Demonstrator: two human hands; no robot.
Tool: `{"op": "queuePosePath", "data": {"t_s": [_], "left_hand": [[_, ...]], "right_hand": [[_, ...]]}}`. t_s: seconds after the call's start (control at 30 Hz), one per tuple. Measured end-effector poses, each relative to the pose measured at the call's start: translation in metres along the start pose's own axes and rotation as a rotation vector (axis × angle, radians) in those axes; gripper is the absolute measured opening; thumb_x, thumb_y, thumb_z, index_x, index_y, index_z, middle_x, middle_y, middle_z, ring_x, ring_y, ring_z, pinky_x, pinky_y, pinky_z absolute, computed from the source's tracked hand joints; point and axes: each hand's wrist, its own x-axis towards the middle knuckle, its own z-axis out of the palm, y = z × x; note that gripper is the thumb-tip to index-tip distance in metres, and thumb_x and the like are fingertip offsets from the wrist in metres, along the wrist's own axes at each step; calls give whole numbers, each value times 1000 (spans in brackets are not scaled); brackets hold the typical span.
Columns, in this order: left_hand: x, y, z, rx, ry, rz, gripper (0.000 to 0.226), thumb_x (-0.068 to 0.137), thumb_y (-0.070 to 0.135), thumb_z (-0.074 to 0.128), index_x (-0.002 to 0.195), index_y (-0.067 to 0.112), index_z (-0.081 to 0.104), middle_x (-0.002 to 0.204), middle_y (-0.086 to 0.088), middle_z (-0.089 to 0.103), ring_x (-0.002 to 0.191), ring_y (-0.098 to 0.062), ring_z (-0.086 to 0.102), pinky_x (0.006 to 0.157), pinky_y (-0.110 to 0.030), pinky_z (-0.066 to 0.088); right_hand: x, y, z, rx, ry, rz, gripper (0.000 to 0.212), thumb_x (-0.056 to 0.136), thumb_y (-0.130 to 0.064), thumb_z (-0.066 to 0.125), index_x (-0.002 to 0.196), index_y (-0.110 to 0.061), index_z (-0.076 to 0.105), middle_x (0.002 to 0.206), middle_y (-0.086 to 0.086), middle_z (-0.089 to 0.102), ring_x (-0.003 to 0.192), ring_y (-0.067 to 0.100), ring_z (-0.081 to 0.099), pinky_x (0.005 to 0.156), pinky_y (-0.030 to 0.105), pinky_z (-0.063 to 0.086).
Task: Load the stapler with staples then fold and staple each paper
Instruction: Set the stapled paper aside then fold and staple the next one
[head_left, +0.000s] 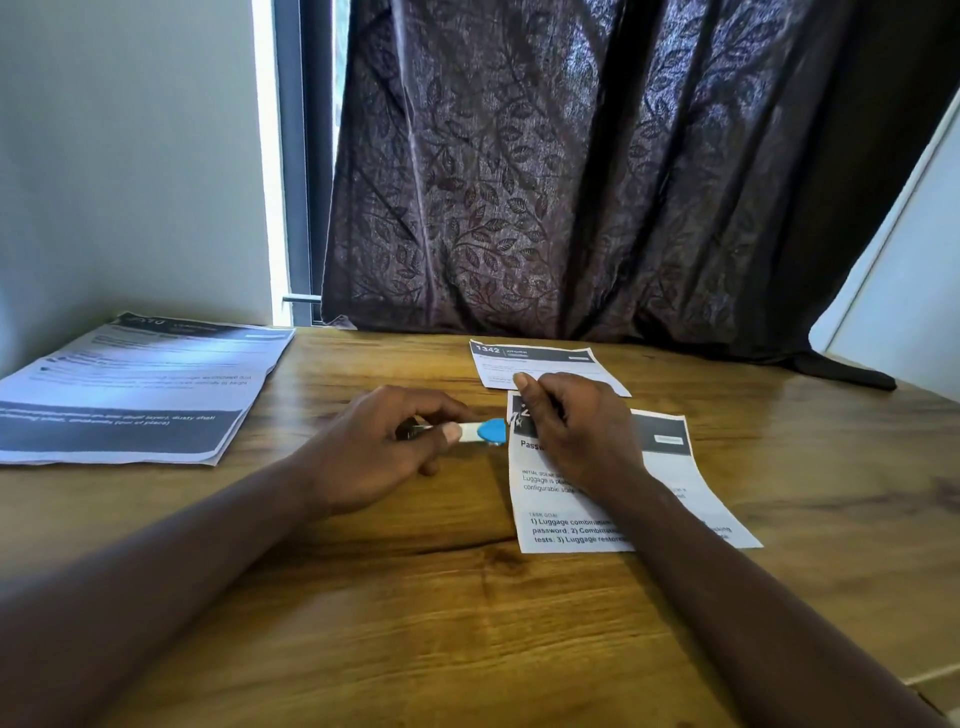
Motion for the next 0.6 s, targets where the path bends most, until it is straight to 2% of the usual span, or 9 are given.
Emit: {"op": "queuePosePath", "data": {"t_s": [0.03,0.1,0.17,0.23,0.3,0.4,0.5,0.6], "left_hand": [[-1,1,1,-17,-40,2,22,100,32,64,119,41,72,89,13,77,82,-7,72,83,-40,58],[-1,0,3,-1,-77,20,24,97,31,68,119,40,73,104,21,76,93,1,70,90,-37,58],[0,-3,3,-33,-89,12,26,96,30,70,120,39,73,111,20,75,98,1,70,93,-37,57],[1,-5,2,-108,-113,-7,27,97,29,69,121,38,73,108,9,78,90,-9,74,89,-37,60],[0,-5,2,-187,-126,-8,25,96,29,69,120,37,73,104,-1,79,80,-14,74,83,-32,60],[-1,-1,1,-300,-117,-15,24,95,20,70,118,27,74,98,4,79,71,-12,70,75,-22,56],[-1,1,0,-438,-101,-44,25,92,13,69,116,14,76,89,0,76,66,-13,65,67,-22,53],[-2,3,0,-476,-98,-56,29,88,16,70,116,11,75,79,6,75,66,-14,65,67,-21,53]], "right_hand": [[0,0,0,-16,37,-28,51,103,-48,44,60,-21,38,59,-6,47,61,20,47,59,33,28],[1,-1,1,-52,116,-94,48,103,-45,46,61,-22,37,59,-6,45,60,20,46,59,32,28],[2,-2,1,-93,179,-147,46,103,-43,46,62,-22,42,60,-6,45,59,19,45,59,32,30],[2,-3,1,-143,209,-178,46,104,-44,44,65,-19,51,62,-3,50,60,18,46,58,33,34],[2,-5,0,-185,241,-205,46,104,-45,42,68,-19,55,65,-1,54,61,19,47,59,35,37],[2,-7,-1,-243,281,-236,46,104,-44,43,68,-20,54,65,-1,55,61,19,48,58,36,37],[3,-9,0,-265,299,-263,46,104,-44,44,66,-20,52,64,0,55,60,22,48,58,37,35],[2,-9,1,-285,311,-270,46,104,-44,45,66,-20,52,64,1,55,59,22,48,58,37,33]]}}
